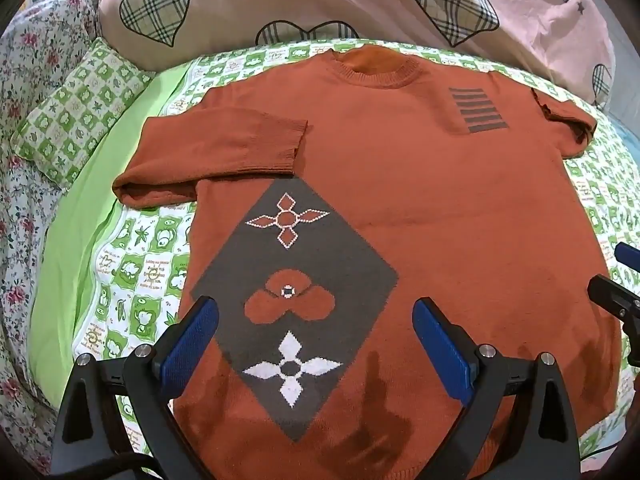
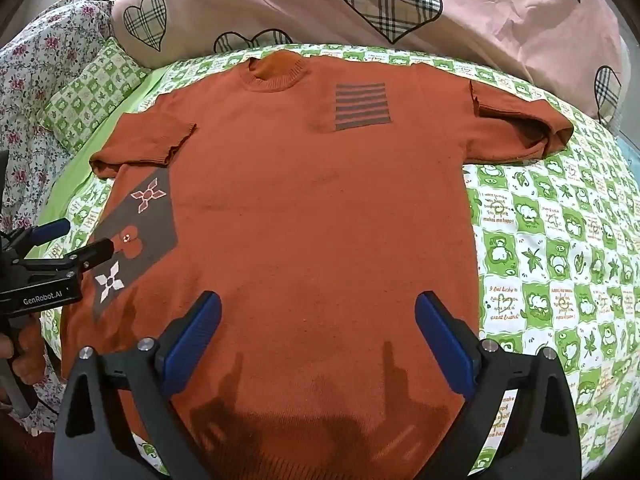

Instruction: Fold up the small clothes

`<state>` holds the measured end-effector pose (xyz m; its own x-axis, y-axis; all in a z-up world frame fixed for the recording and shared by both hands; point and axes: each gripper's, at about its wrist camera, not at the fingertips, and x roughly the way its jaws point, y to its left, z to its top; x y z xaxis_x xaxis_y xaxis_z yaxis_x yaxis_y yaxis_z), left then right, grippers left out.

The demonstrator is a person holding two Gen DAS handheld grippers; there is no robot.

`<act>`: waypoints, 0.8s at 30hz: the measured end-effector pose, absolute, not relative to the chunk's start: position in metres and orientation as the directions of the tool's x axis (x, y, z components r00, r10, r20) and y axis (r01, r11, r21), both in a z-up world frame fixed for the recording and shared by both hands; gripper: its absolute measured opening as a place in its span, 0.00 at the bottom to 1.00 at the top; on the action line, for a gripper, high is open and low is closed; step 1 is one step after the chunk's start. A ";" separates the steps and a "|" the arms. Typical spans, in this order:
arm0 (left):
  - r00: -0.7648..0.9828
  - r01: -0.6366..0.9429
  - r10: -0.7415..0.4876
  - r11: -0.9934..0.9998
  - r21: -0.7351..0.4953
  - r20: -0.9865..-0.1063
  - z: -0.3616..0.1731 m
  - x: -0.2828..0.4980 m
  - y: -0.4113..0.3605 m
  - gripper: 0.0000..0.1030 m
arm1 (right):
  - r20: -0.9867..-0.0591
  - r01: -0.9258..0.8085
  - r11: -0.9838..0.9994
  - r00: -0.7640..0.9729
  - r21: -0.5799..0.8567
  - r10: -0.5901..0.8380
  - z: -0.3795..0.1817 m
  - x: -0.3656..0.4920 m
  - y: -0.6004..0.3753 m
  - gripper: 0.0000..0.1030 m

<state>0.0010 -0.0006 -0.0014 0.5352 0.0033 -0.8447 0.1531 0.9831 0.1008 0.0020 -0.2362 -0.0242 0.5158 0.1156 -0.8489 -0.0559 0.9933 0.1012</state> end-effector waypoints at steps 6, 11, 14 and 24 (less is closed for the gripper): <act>0.533 0.155 -0.002 0.983 0.096 -0.846 -0.005 0.000 0.003 0.95 | -0.840 -0.057 0.994 0.531 0.093 0.109 -0.025 0.002 -0.234 0.94; 0.537 0.158 -0.004 0.983 0.095 -0.844 -0.003 0.003 0.003 0.95 | -0.838 -0.059 0.994 0.534 0.095 0.112 -0.024 0.002 -0.230 0.95; 0.541 0.157 -0.009 0.983 0.091 -0.841 -0.003 0.003 0.003 0.95 | -0.833 -0.061 0.994 0.542 0.095 0.113 -0.023 0.003 -0.228 0.94; 0.540 0.156 -0.006 0.983 0.094 -0.841 -0.004 0.003 0.002 0.95 | -0.825 -0.067 0.993 0.552 0.098 0.119 -0.021 0.003 -0.229 0.95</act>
<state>0.0030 0.0022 -0.0038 0.5405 -0.0057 -0.8414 0.1565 0.9832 0.0938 0.0027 -0.2291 -0.0210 0.5519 0.1187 -0.8254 -0.0666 0.9929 0.0982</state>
